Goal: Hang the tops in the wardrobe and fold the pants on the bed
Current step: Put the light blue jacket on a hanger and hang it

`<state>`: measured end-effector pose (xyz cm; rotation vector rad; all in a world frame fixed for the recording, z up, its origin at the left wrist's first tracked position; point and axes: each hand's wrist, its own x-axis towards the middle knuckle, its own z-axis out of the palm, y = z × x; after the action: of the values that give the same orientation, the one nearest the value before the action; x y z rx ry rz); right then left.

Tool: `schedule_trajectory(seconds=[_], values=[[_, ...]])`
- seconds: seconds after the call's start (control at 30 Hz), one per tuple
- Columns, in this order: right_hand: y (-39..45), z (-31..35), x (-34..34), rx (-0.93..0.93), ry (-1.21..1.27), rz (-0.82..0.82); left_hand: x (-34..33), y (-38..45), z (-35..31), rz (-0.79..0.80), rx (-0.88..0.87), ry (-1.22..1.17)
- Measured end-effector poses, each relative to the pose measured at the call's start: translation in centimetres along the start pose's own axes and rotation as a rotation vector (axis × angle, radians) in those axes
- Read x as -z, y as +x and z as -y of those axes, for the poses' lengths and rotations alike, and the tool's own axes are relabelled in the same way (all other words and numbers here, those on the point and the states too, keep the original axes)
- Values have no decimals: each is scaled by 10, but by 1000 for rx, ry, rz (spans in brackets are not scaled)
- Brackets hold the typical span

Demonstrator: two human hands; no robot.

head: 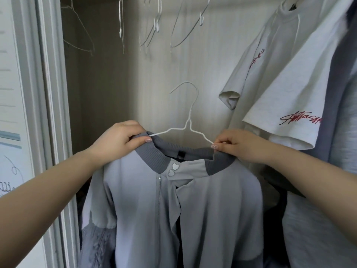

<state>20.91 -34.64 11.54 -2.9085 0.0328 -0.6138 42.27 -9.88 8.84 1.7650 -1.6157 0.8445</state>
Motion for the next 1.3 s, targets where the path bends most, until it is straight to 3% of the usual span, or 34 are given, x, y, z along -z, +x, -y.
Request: schedule_trajectory(seconds=[0.23,0.37,0.43,0.6,0.9,1.1,1.3], values=[[-8,14,15,-81,56,50,-26,9,14,-51,218,-156],[-27,22,14,-132,663,105,-49,32,10,-122,381,-309],[-30,19,13,-149,896,55,-65,47,1,-163,453,-423],[-9,15,45,-270,823,-179,-81,94,-39,-274,502,-833],[-14,23,75,-302,1044,-489,-79,128,-128,-99,298,-1147],[13,41,140,-240,946,-696,-61,166,-173,-118,99,-1312],[52,44,205,-216,796,-845,-48,222,-185,-200,-22,-1252]])
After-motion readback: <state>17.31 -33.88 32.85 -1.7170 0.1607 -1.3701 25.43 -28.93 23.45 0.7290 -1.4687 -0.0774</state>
